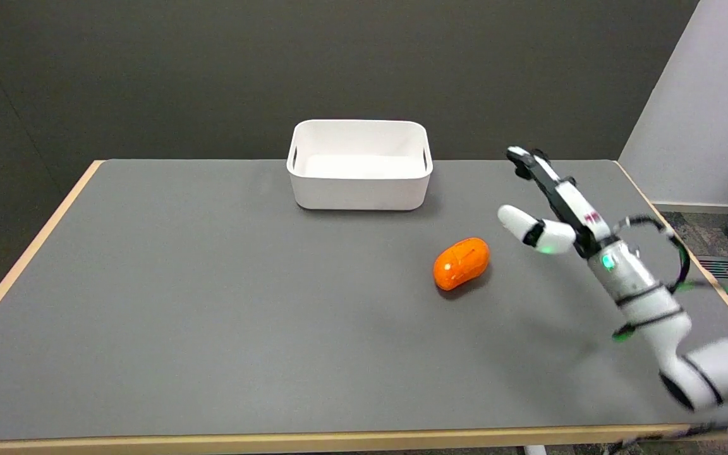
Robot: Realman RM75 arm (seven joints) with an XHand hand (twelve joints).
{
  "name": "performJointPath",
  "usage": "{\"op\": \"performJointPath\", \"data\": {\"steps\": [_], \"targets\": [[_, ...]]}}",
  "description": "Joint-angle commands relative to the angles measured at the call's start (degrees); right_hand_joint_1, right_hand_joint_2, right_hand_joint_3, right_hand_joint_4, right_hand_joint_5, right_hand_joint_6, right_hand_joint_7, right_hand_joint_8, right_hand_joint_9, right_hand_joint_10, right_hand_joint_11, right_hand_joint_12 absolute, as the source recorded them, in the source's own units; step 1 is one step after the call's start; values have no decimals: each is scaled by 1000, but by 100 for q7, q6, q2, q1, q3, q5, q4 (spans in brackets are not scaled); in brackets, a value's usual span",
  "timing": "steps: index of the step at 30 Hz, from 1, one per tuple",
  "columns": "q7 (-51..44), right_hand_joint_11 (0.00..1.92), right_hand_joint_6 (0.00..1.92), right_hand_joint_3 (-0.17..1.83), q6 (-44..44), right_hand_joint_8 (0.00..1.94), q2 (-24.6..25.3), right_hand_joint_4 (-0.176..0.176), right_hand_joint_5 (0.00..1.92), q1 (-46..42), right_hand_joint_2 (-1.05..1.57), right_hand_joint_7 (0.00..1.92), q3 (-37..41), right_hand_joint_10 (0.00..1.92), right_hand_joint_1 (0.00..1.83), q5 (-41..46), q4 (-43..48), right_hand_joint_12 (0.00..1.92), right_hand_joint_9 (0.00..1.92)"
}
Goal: Pick up mango.
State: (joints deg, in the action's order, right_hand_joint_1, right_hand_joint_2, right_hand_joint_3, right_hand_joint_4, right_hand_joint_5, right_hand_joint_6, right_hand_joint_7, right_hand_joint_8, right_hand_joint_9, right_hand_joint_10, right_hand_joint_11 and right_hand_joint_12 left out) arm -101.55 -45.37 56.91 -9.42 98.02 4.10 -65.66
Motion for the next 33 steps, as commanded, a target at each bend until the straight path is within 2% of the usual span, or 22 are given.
{"op": "performJointPath", "data": {"steps": [1,4,6,8,10,11,14,18,21,22,25,27,33], "targets": [[409,-1,385,889,808,212,-2513,-131,46,3090,520,42,-1245,348,398,-2862,1547,698,-1],[-309,-1,328,922,871,144,-3144,-48,42,3285,512,47,-2267,297,391,-2495,1647,660,11],[-299,1,321,939,626,112,-3428,-23,47,3387,504,60,-2714,288,403,-2482,1752,651,24],[14,7,317,970,207,51,-3567,-6,63,3487,502,94,-2899,287,456,-2516,1932,651,50],[456,-1,322,949,-192,141,-3601,8,56,3517,492,66,-2879,360,329,-2639,2142,750,32],[686,-1,319,957,-310,139,-3610,18,58,3522,492,75,-2841,384,327,-2772,2187,770,35],[1773,-1,358,988,-660,235,-3665,44,69,3587,511,88,-2573,485,315,-3706,2200,870,57],[3363,-1,379,996,-1218,286,-3811,50,76,3914,518,101,-2463,509,306,-5116,2089,880,62],[4200,-1,355,955,-1973,260,-3848,54,113,4259,536,149,-2437,459,348,-5728,2012,877,86],[4370,-1,403,978,-2181,300,-3856,55,105,4326,526,139,-2430,490,342,-5786,1980,869,65],[4508,-1,430,971,-2609,305,-3912,42,93,4280,520,99,-2287,428,352,-5758,1659,726,34],[4516,-1,369,890,-2767,251,-3940,13,124,4130,568,100,-2183,411,431,-5791,1367,658,3],[4660,-1,365,840,-2831,258,-3961,-25,129,3657,598,103,-2145,414,467,-5773,861,718,-1]]}}
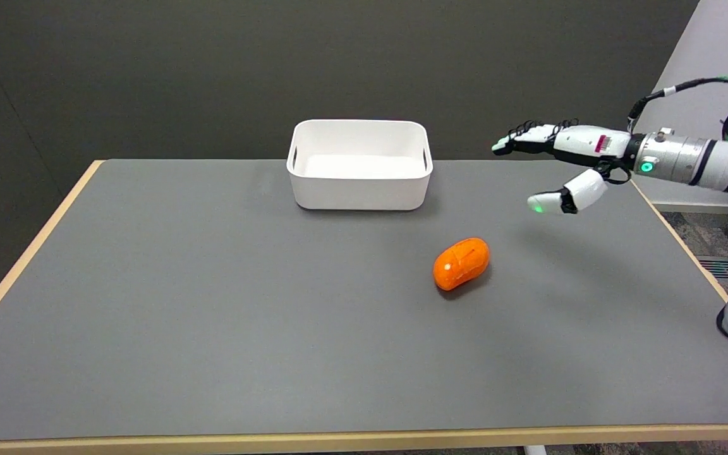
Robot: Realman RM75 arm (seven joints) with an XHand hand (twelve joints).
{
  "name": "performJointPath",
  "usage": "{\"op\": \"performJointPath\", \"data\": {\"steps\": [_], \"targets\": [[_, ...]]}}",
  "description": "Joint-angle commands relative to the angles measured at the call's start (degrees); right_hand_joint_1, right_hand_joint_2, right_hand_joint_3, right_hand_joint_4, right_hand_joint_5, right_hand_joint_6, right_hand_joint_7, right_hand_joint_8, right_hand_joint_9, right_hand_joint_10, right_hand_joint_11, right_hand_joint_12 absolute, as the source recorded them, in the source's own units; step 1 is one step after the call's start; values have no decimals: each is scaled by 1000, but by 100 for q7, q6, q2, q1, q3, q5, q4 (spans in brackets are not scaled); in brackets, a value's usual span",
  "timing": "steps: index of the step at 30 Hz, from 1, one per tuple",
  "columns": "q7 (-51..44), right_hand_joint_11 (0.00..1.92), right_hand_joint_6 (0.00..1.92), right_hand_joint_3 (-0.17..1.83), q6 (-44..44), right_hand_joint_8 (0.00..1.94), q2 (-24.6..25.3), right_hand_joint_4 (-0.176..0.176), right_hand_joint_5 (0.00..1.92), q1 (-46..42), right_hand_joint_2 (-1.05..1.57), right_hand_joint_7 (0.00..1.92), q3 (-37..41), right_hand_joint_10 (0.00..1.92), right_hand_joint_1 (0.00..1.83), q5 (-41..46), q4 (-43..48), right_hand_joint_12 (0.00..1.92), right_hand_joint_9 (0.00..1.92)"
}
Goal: Pick up mango.
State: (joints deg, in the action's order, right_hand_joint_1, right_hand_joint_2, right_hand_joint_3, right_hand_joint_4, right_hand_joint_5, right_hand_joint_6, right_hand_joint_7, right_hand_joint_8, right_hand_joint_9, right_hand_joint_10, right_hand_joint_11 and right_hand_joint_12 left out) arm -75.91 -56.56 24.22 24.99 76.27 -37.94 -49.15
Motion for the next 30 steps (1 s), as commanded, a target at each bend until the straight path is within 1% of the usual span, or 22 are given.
{"op": "performJointPath", "data": {"steps": [1,3,5,6,7,8,9,11,13,18,23,28,30], "targets": [[2095,-1,370,845,-1717,264,-673,-27,125,175,597,102,41,419,465,-1561,-850,732,-1],[2095,-1,388,872,-1721,284,-617,-32,104,54,590,95,114,428,459,-1576,-995,759,-1],[2095,-1,369,844,-1674,268,-516,-42,113,-22,607,97,151,411,476,-1648,-1109,750,1],[2095,-1,401,899,-1654,289,-470,-48,84,-22,582,76,140,359,468,-1687,-1134,757,12],[2095,-1,427,942,-1622,300,-402,-53,61,-9,559,57,124,309,490,-1757,-1161,751,17],[2095,-1,441,957,-1568,291,-318,-60,50,8,543,43,113,261,590,-1861,-1201,715,10],[2090,-1,436,958,-1527,276,-265,-64,43,18,536,38,111,234,618,-1920,-1227,701,5],[2058,-1,368,918,-1394,216,-129,-63,39,34,551,46,108,228,466,-2004,-1260,734,-1],[2055,-1,357,920,-1258,198,38,-60,35,119,550,46,73,215,462,-2059,-1278,730,-1],[2047,-1,336,912,-1091,182,349,-67,34,431,567,36,-76,196,478,-2205,-1443,696,-1],[2047,-1,325,815,-1013,254,563,-62,38,887,619,2,-585,174,478,-2318,-1437,649,-1],[2047,-1,331,844,-797,245,828,-64,32,1029,604,0,-805,166,486,-2504,-1424,628,-1],[2047,-1,331,909,-702,174,912,-60,32,1016,571,34,-802,172,488,-2628,-1435,649,-1]]}}
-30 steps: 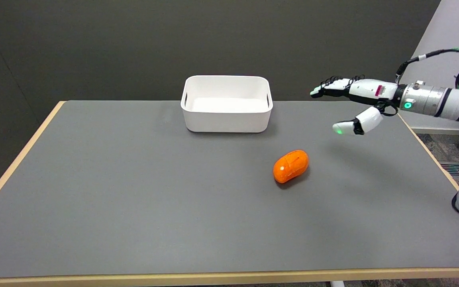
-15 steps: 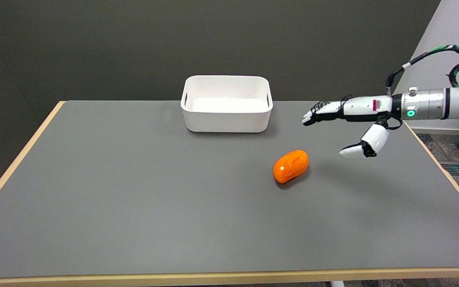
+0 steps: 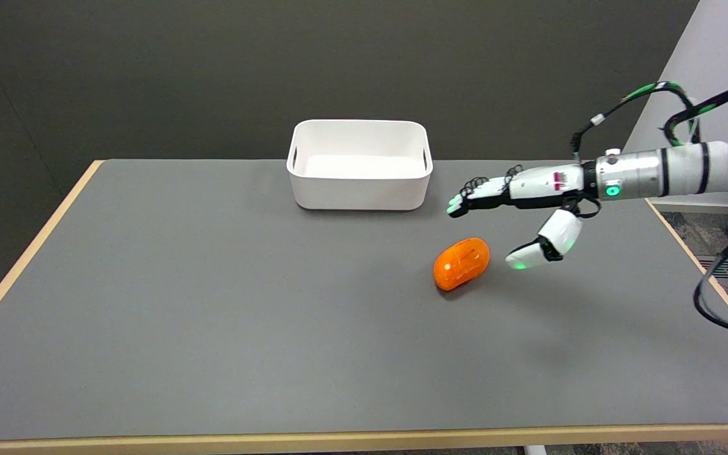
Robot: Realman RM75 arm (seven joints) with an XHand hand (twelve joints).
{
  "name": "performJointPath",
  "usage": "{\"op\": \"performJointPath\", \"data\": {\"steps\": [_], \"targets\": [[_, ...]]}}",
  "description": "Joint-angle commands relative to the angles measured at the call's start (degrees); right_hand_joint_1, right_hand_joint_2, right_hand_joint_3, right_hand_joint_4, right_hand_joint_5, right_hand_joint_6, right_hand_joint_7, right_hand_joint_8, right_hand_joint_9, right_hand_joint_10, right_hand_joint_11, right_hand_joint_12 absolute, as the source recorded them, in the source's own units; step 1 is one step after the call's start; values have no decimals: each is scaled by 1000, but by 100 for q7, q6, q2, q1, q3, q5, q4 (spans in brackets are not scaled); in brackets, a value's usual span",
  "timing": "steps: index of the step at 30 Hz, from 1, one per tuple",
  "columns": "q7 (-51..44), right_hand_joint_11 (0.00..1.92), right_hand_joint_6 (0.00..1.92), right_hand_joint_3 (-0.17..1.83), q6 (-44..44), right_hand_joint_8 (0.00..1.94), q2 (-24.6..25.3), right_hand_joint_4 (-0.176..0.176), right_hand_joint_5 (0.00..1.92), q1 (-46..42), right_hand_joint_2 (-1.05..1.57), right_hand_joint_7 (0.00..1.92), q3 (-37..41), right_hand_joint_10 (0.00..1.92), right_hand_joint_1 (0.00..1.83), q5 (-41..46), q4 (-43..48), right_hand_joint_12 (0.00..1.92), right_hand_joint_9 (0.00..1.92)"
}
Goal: Pick up mango.
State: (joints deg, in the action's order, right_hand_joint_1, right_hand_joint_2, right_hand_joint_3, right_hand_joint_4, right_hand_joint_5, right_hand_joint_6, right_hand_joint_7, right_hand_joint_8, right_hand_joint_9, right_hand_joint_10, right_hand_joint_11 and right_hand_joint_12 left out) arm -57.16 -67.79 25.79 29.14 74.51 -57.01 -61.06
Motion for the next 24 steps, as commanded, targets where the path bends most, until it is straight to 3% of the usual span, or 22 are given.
{"op": "performJointPath", "data": {"steps": [1,5,6,9,11,13,17,24], "targets": [[172,-1,330,926,457,157,800,-60,32,592,563,42,-623,174,489,-741,-244,655,-1],[167,-1,323,820,603,250,931,-60,37,529,624,4,-632,171,500,-746,-190,639,-1],[160,-1,328,874,643,218,955,-62,35,507,593,23,-632,200,504,-754,-191,660,-1],[-121,8,314,963,806,222,1049,-71,38,372,539,56,-587,201,698,-757,-191,676,25],[-302,5,314,970,995,283,1112,-74,41,216,562,55,-478,268,682,-757,-191,715,23],[-403,-1,309,914,1137,309,1182,-71,40,119,596,75,-439,427,530,-752,-193,801,-1],[-635,-1,322,864,1144,279,1294,-59,62,49,621,130,-216,554,539,-837,-63,847,29],[-635,-1,324,870,1144,287,1305,-50,72,60,616,149,-256,593,542,-829,161,895,56]]}}
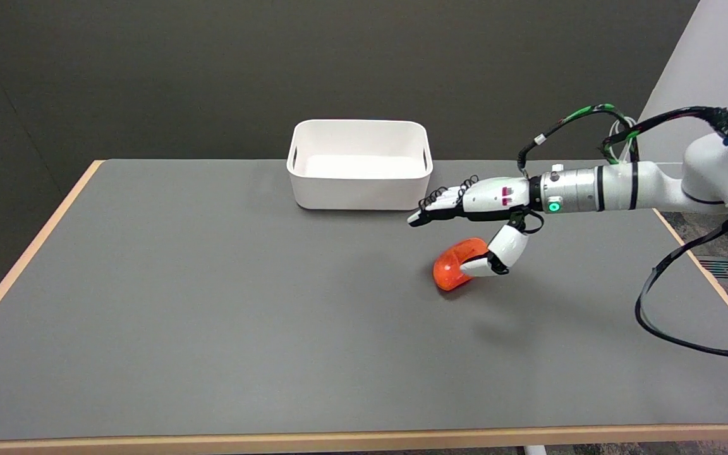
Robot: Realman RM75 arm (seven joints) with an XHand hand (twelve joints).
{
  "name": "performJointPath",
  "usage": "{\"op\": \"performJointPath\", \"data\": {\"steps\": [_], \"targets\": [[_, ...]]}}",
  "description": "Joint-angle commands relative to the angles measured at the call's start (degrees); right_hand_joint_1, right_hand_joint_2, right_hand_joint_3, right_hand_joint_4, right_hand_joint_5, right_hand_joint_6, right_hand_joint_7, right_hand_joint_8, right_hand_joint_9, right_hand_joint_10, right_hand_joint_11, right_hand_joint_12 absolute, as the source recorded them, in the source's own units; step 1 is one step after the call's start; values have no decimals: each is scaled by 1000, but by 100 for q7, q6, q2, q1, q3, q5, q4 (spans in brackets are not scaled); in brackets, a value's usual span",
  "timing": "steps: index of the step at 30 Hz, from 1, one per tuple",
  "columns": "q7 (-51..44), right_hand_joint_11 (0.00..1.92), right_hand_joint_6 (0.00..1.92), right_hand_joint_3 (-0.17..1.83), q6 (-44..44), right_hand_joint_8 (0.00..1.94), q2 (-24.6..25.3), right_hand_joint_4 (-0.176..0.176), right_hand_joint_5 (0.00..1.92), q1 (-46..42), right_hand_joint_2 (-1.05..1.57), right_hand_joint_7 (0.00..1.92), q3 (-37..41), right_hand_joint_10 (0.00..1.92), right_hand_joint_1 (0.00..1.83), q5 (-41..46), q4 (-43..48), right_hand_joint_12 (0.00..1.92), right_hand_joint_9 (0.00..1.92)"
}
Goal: Pick up mango.
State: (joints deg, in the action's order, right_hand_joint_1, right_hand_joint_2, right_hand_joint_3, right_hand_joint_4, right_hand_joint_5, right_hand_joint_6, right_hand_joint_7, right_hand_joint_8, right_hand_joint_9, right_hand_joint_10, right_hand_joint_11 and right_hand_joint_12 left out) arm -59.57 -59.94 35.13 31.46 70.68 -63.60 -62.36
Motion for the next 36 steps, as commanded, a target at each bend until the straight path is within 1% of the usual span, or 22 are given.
{"op": "performJointPath", "data": {"steps": [1,4,6,14,17,27,36], "targets": [[-393,-1,324,871,348,288,371,-50,72,-166,616,151,132,594,542,-170,324,898,57],[-393,-1,325,873,330,290,371,-50,72,-171,616,153,156,594,539,-170,332,900,59],[-393,-1,376,960,322,383,372,-51,51,-171,573,112,167,628,529,-170,338,924,43],[-393,-1,381,963,438,387,348,-51,50,-187,572,112,77,630,527,-210,493,926,45],[-393,-1,326,873,566,294,348,-50,73,-148,614,156,-79,594,540,-252,583,910,63],[-367,-1,324,880,631,286,400,-41,76,-102,613,158,-498,574,550,-226,829,910,67],[-353,-1,326,883,554,286,403,-40,79,-201,614,160,-451,571,553,-205,800,908,69]]}}
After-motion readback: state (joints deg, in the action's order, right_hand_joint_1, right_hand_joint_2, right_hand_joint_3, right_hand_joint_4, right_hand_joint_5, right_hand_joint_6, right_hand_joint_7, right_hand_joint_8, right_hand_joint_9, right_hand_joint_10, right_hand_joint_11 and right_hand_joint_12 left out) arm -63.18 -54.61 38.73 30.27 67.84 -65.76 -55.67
